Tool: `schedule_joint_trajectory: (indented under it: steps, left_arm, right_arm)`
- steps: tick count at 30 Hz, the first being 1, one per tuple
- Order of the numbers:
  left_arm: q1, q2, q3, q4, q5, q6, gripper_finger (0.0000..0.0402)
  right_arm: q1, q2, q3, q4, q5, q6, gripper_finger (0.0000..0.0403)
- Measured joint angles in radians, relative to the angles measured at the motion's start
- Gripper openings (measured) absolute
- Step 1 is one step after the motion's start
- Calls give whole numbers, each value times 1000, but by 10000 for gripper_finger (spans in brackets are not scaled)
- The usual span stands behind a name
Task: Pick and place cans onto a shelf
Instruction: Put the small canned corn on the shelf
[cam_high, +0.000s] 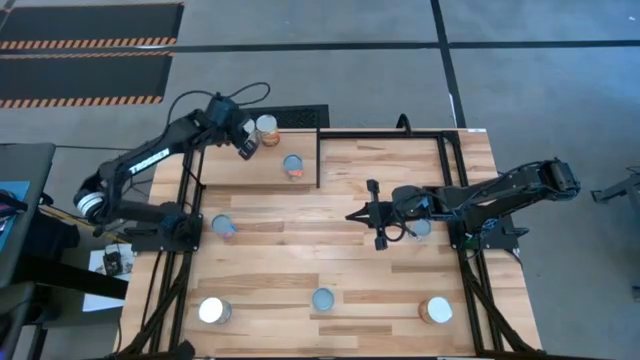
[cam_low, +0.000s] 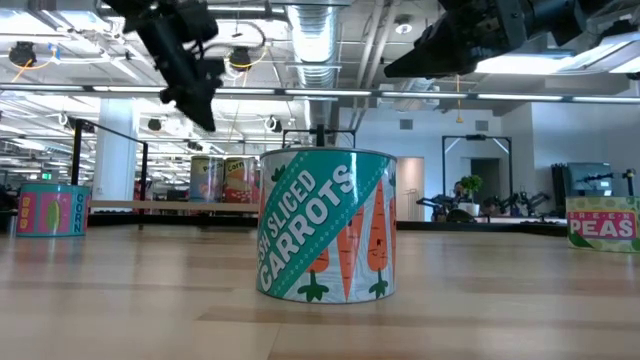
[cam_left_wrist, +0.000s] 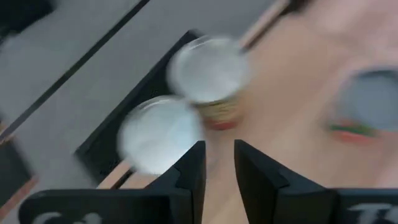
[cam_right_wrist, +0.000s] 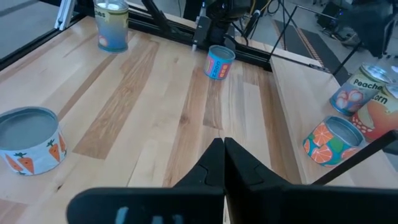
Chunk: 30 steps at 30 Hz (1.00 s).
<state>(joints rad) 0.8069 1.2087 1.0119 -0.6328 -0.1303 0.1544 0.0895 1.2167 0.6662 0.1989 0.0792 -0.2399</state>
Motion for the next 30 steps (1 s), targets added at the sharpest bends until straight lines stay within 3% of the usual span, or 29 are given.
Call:
schedule_joint_trajectory:
  steps: [5,11,20,26,30]
  left_arm:
    - [-181,-120,-53,4,103,10,43]
    - [-506,-231,-152,-12,45,-91,7]
    - [-967,-229,-170,-179,-185,-504,0]
    - [-1124,-158,-170,-378,-195,-863,1]
    - [-1186,-102,-170,-498,-192,-1021,14]
  right_arm:
    - [-8,0,-38,79,-5,-5,10]
    - [-12,1,-164,266,-37,16,7]
    - [21,0,-216,303,-36,88,7]
    - [59,0,-275,370,-27,122,7]
    - [75,0,-291,381,-24,136,7]
